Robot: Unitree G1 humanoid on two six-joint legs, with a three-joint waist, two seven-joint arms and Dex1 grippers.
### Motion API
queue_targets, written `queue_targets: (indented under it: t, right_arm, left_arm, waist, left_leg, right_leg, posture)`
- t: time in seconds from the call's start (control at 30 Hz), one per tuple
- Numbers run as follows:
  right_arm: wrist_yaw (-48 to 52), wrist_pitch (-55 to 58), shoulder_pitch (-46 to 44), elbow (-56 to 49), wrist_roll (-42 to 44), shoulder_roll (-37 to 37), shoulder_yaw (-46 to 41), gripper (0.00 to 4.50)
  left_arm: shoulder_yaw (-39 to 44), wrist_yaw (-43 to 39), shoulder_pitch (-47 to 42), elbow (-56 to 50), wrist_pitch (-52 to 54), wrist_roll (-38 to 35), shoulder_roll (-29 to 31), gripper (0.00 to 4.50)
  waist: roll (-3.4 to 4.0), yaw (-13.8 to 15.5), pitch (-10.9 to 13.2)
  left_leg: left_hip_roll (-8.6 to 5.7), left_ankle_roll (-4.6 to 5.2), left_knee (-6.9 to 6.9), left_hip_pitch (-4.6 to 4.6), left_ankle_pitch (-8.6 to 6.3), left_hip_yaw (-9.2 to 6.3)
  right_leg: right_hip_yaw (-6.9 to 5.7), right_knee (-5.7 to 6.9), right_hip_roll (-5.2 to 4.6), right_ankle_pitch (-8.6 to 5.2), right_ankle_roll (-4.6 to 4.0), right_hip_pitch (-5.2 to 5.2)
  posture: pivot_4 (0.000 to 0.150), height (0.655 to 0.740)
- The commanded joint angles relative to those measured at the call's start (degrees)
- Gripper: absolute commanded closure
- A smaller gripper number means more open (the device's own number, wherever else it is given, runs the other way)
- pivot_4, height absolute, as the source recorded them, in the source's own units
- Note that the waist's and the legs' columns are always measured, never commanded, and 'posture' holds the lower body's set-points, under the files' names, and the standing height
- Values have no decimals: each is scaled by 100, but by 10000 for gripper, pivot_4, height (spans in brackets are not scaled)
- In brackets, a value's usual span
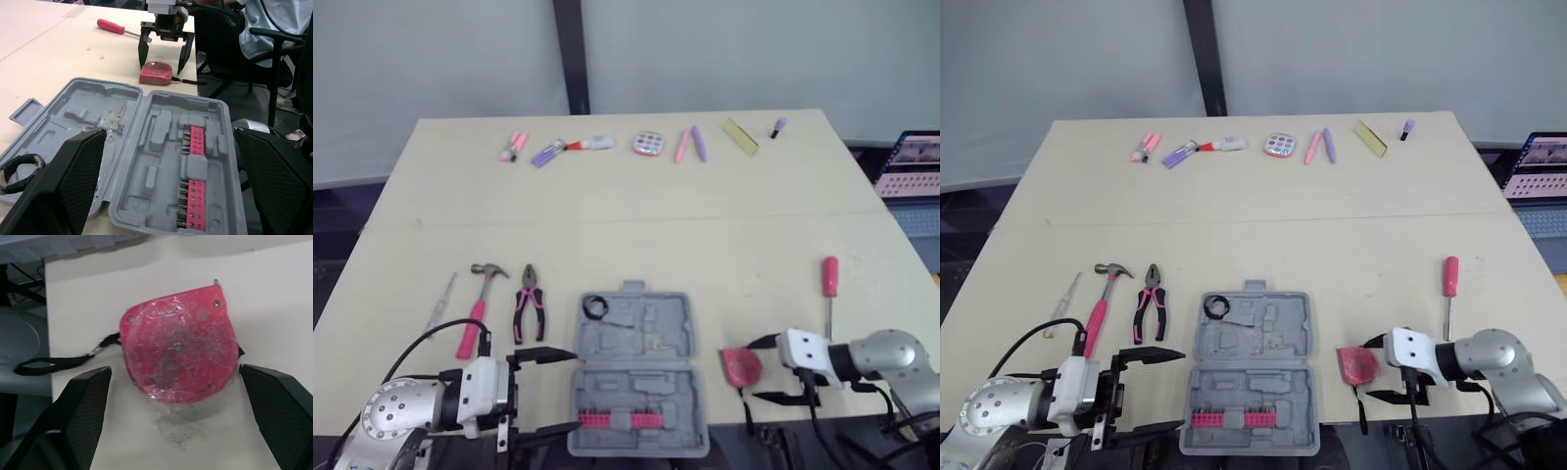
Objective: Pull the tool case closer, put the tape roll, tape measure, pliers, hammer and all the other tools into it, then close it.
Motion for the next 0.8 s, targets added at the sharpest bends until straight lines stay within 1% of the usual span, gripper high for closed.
queue_targets:
  t: [0.03, 0.5, 0.8]
  right_arm:
    - [-72, -198, -83, 61, -72, 61, 49, 505]
    - [102, -400, -210, 120, -34, 101, 228, 505]
    - [111, -460, -350, 167, -41, 128, 324, 505]
  left_arm:
    - [-1, 43, 65, -200, -9, -35, 20, 0]
    - [19, 119, 131, -302, 36, -41, 22, 0]
    - [44, 70, 204, -168, -113, 13, -7, 0]
  waist:
    - [0, -1, 0]
    - [0, -3, 0]
    - [0, -2, 0]
  left_leg:
    - [0, 0, 0, 0, 0, 0]
    - [0, -1, 1, 0, 0, 0]
    - [0, -1, 2, 0, 0, 0]
  right_leg:
    - [0, 0, 0, 0, 0, 0]
    - [0, 1, 0, 0, 0, 0]
    - [0, 2, 0, 0, 0, 0]
  posture:
    - [1500, 7400]
    - [1500, 7400]
    - [1500, 7400]
